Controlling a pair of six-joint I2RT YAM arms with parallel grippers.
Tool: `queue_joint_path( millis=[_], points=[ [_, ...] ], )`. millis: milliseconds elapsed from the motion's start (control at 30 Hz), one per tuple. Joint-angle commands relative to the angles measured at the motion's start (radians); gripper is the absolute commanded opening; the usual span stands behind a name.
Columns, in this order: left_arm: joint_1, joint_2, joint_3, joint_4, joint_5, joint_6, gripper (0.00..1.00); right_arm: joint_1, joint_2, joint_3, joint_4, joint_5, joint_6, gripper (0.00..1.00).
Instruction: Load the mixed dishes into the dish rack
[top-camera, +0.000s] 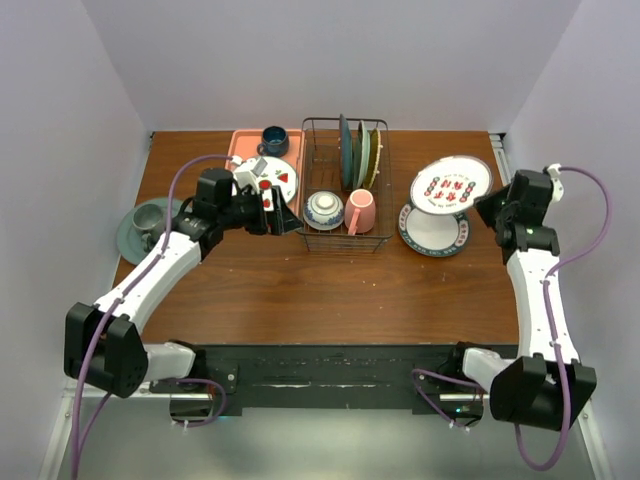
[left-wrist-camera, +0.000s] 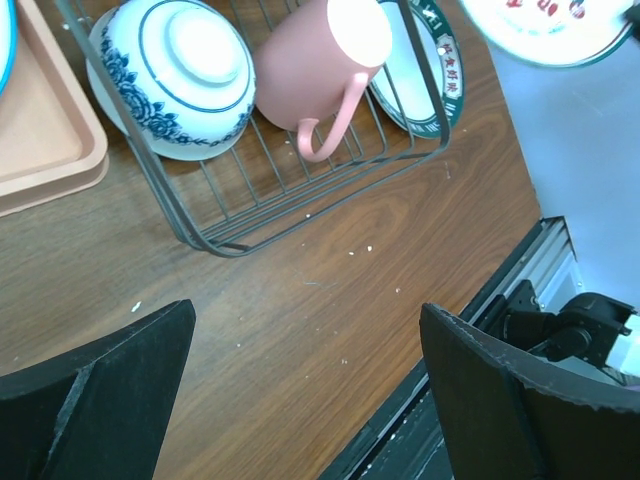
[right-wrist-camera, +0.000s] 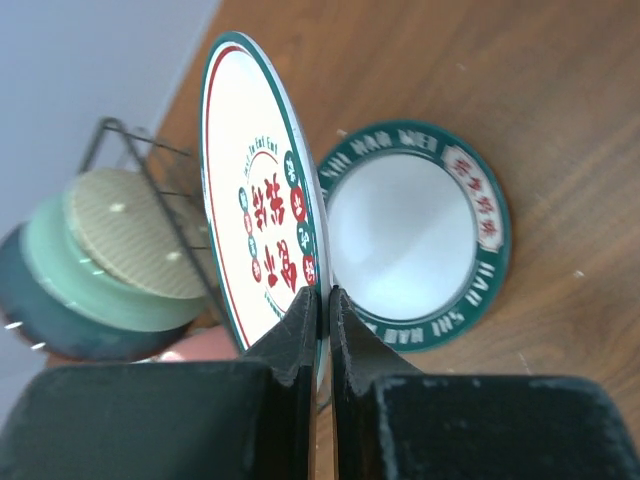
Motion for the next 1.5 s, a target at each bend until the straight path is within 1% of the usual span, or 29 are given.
queue_joint_path(
  millis=[0,233,267,300,367,400,533,600,633,667,700,767,867,1000,1133,1267,1467],
  points=[
    [-0.002,0.013,0.04,0.073,0.062,-0.032,1.0,-0.005,-0.061,0.116,0.042,-0.123,-0.041,0.0],
    [0.0,0.059,0.151,0.14,0.102,-0.05,1.0,-0.003,-0.064,0.173,0.131,-0.447,-0.07,0.0],
    [-0.002,0.069,0.166,0.162,0.107,-0.055,1.0,-0.002,-0.067,0.169,0.155,-0.47,-0.056,0.0],
    [-0.002,0.085,0.197,0.171,0.111,-0.055,1.0,0.0,-0.072,0.158,0.184,-0.531,-0.018,0.0],
    [-0.002,0.102,0.229,0.189,0.113,-0.049,1.0,0.011,-0.089,0.126,0.258,-0.577,0.025,0.0],
    [-0.002,0.118,0.255,0.197,0.108,-0.049,1.0,0.017,-0.093,0.115,0.287,-0.623,0.069,0.0],
    [-0.002,0.159,0.297,0.309,0.11,-0.081,1.0,0.081,-0.103,0.092,0.344,-0.682,0.128,0.0],
    [-0.002,0.194,0.309,0.398,0.129,-0.133,1.0,0.115,-0.098,0.08,0.367,-0.692,0.154,0.0],
    [-0.002,0.207,0.312,0.428,0.146,-0.156,1.0,0.159,-0.098,0.078,0.37,-0.682,0.157,0.0],
    [-0.002,0.217,0.315,0.503,0.163,-0.199,1.0,0.175,-0.095,0.078,0.361,-0.668,0.157,0.0],
    [-0.002,0.234,0.314,0.537,0.172,-0.222,1.0,0.208,-0.087,0.077,0.365,-0.66,0.165,0.0],
    [-0.006,0.242,0.315,0.609,0.179,-0.265,1.0,0.259,-0.081,0.061,0.402,-0.648,0.188,0.0],
    [-0.011,0.247,0.305,0.654,0.188,-0.29,1.0,0.31,-0.064,0.06,0.415,-0.622,0.203,0.0],
    [-0.011,0.219,0.275,0.657,0.179,-0.294,1.0,0.344,-0.043,0.067,0.421,-0.604,0.197,0.0],
    [-0.011,0.188,0.254,0.625,0.114,-0.293,1.0,0.345,-0.035,0.072,0.421,-0.58,0.2,0.0],
    [-0.01,0.185,0.28,0.515,0.061,-0.264,1.0,0.347,-0.027,0.083,0.441,-0.582,0.24,0.0],
    [-0.005,0.196,0.317,0.322,-0.068,-0.219,1.0,0.345,-0.033,0.08,0.476,-0.551,0.303,0.0]
  ],
)
